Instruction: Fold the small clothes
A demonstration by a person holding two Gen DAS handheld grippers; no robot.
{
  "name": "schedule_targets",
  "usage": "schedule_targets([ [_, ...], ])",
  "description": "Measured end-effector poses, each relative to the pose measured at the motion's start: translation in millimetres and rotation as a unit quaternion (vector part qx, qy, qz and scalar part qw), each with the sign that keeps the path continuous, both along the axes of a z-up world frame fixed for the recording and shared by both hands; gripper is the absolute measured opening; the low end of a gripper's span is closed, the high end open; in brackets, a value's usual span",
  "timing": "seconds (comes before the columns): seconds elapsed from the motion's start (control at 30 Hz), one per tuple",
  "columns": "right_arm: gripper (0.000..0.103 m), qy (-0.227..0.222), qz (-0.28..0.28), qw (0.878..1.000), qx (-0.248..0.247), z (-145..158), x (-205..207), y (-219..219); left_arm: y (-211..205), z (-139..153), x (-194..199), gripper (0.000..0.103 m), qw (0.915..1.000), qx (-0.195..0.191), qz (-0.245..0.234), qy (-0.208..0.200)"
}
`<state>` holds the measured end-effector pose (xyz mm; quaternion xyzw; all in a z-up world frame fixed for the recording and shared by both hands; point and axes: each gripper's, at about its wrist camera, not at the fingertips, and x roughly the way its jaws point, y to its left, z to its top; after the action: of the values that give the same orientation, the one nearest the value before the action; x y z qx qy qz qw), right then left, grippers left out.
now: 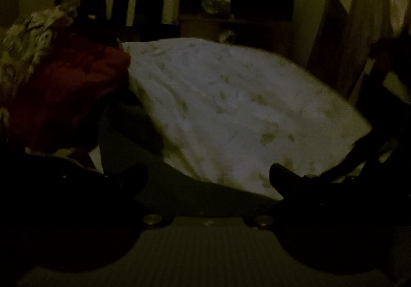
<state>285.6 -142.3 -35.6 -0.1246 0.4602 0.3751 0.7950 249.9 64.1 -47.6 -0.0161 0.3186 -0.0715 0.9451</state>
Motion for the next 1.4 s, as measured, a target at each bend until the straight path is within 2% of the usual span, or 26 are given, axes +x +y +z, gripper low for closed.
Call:
schedule_targets([
  [0.1,0.055,0.008,0.005,1.0,0.012,-23,6,23,10,-12,-12,0.103,0.9999,0.001,0.011,0.008],
  [0.2,0.055,0.025,0.011,1.0,-0.006,-44,12,39,21,-28,-15,0.103,0.9995,0.004,0.022,0.021],
  [0.33,0.055,0.06,0.019,0.998,0.002,-59,4,49,30,-42,-12,0.103,0.9988,-0.025,0.017,0.039],
  [0.37,0.052,0.065,0.015,0.998,0.003,-59,1,49,32,-44,-12,0.103,0.9985,-0.033,0.017,0.04],
  [0.4,0.04,0.068,0.018,0.997,0.01,-58,-2,49,33,-45,-12,0.103,0.9982,-0.04,0.016,0.041],
  [0.43,0.016,0.061,0.024,0.998,0.021,-54,-6,48,33,-45,-13,0.103,0.998,-0.045,0.015,0.041],
  [0.47,0.014,0.052,0.018,0.998,0.028,-48,-7,47,34,-45,-14,0.103,0.9979,-0.048,0.015,0.039],
  [0.53,0.01,0.01,0.015,0.998,0.056,-27,-11,42,35,-45,-16,0.103,0.9981,-0.048,0.018,0.034],
  [0.6,0.009,-0.051,-0.011,0.996,0.074,-1,-9,36,35,-43,-19,0.103,0.9982,-0.046,0.029,0.023],
  [0.67,0.007,-0.151,-0.042,0.986,0.058,26,-11,34,36,-42,-19,0.103,0.998,-0.046,0.039,0.017],
  [0.73,0.007,-0.232,-0.067,0.969,0.043,41,-14,34,36,-43,-19,0.103,0.9979,-0.046,0.042,0.018],
  [0.77,0.009,-0.261,-0.065,0.963,0.019,40,-17,40,34,-45,-18,0.103,0.9979,-0.046,0.041,0.022],
  [0.8,0.009,-0.26,-0.054,0.964,-0.01,35,-15,49,31,-48,-16,0.103,0.9979,-0.041,0.04,0.028],
  [0.83,0.013,-0.25,-0.052,0.967,-0.027,27,-11,55,27,-51,-14,0.103,0.9981,-0.033,0.04,0.035],
  [0.87,0.036,-0.242,-0.058,0.968,-0.031,19,-8,59,23,-55,-13,0.103,0.9983,-0.02,0.038,0.04],
  [0.9,0.052,-0.222,-0.072,0.972,-0.033,9,-2,61,16,-59,-12,0.103,0.9981,0.004,0.038,0.048],
  [0.93,0.079,-0.19,-0.089,0.977,-0.037,0,6,62,12,-62,-12,0.103,0.9976,0.023,0.038,0.052],
  [0.97,0.072,-0.165,-0.101,0.98,-0.035,-7,9,61,6,-66,-12,0.103,0.9966,0.05,0.035,0.056],
  [1.03,0.061,-0.162,-0.117,0.98,-0.008,-8,7,48,0,-71,-13,0.103,0.9938,0.09,0.036,0.055],
  [1.07,0.061,-0.168,-0.13,0.977,0.005,-3,3,39,-1,-72,-13,0.103,0.9923,0.106,0.038,0.053],
  [1.13,0.066,-0.176,-0.149,0.973,0.034,15,-6,11,-1,-76,-9,0.103,0.9882,0.132,0.043,0.064],
  [1.17,0.076,-0.175,-0.157,0.971,0.043,23,-10,-5,-3,-80,-7,0.103,0.9857,0.145,0.042,0.075],
  [1.23,0.088,-0.168,-0.187,0.967,0.049,36,-24,-42,-5,-90,-5,0.103,0.9818,0.165,0.038,0.085],
  [1.3,0.089,-0.158,-0.22,0.961,0.056,38,-39,-81,-6,-100,-5,0.103,0.9771,0.191,0.036,0.087],
  [1.4,0.093,-0.096,-0.27,0.954,0.09,23,-63,-144,-9,-109,-3,0.103,0.974,0.204,0.035,0.092],
])
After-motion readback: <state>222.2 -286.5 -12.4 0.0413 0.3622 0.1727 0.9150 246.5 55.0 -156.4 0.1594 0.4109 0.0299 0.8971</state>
